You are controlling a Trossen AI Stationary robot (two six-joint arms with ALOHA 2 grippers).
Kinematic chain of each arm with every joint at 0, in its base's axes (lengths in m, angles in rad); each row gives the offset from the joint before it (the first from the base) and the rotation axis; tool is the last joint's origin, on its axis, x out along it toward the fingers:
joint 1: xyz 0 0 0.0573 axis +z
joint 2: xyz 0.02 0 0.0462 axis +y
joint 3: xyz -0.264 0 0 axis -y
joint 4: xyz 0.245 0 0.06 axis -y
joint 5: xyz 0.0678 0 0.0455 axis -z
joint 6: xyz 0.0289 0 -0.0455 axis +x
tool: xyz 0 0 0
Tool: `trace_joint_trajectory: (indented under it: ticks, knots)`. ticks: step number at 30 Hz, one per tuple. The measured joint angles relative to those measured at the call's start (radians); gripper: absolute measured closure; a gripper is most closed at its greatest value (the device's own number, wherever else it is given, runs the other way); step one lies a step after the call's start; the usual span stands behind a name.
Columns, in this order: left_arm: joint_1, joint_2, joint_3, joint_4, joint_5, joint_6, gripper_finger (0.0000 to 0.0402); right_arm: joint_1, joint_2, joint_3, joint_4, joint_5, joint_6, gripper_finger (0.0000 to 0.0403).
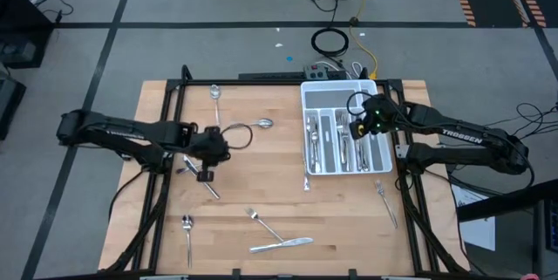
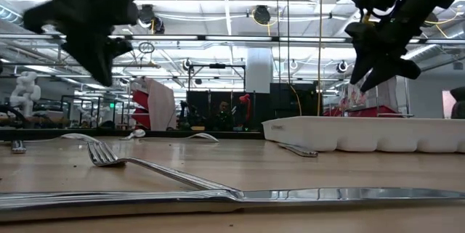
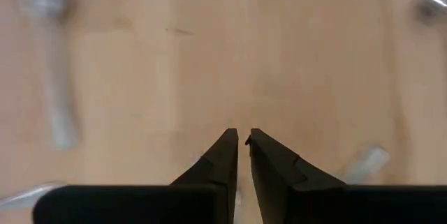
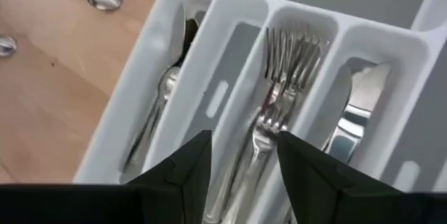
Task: Sort silverware
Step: Put the silver knife into the white silverware tray
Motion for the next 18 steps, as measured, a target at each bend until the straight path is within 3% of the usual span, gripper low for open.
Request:
trace_joint_trajectory:
  ticks: [6,11,13,18]
  knots:
    - [-0.044,0.001,0.0,-0.008,0.01,-0.03,0.0357,0.0,0.002,0.0,0.051,-0.001,0.03,0.0248]
    - [-0.046,0.017,0.0,-0.052,-0.053,-0.25,0.0357,0.0,0.002,0.0,0.074,-0.001,0.047,0.0248]
    - [-0.047,0.024,-0.005,-0.057,-0.054,-0.404,0.0357,0.002,0.002,0.0,0.079,0.0,0.046,0.0248]
    - [-0.062,0.032,-0.041,-0.15,-0.047,-0.979,0.0361,0.002,0.002,0.0,0.099,-0.005,0.028,0.0248]
